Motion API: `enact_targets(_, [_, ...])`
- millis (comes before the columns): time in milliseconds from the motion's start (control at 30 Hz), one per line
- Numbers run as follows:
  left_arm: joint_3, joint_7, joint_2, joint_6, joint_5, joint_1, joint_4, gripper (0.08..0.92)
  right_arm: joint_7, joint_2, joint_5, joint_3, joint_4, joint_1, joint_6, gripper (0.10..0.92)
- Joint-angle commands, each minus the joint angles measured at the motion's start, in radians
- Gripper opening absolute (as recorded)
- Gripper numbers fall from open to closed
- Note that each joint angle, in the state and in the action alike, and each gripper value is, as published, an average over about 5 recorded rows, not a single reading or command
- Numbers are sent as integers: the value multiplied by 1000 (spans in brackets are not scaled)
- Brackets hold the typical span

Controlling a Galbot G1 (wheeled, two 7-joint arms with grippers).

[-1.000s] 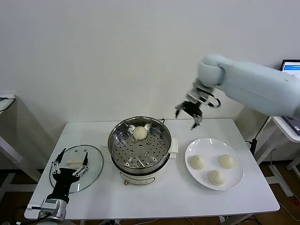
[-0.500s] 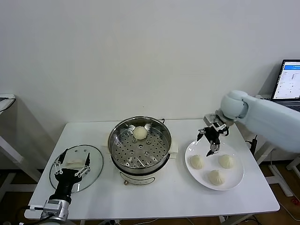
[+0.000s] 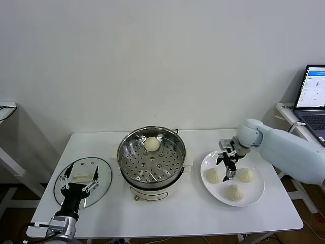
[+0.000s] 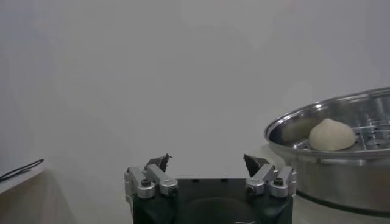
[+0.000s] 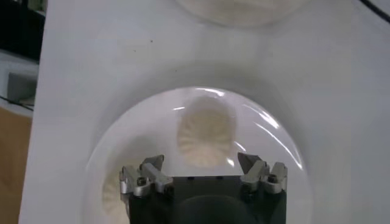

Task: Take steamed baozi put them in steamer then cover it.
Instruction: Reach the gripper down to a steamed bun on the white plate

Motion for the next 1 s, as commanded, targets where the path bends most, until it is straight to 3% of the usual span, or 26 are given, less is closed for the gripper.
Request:
enact_targets(33, [1, 1, 1, -1, 1, -1, 3, 823, 41, 31, -28, 37, -24, -69, -25, 823])
enact_targets(667, [8, 2, 2, -4, 1, -9, 20, 823, 50, 57, -68, 51, -41, -76, -15, 822])
enact_targets(1000, [4, 4, 2, -8, 1, -10, 28, 823, 45, 56, -74, 54, -44, -75, -11, 697])
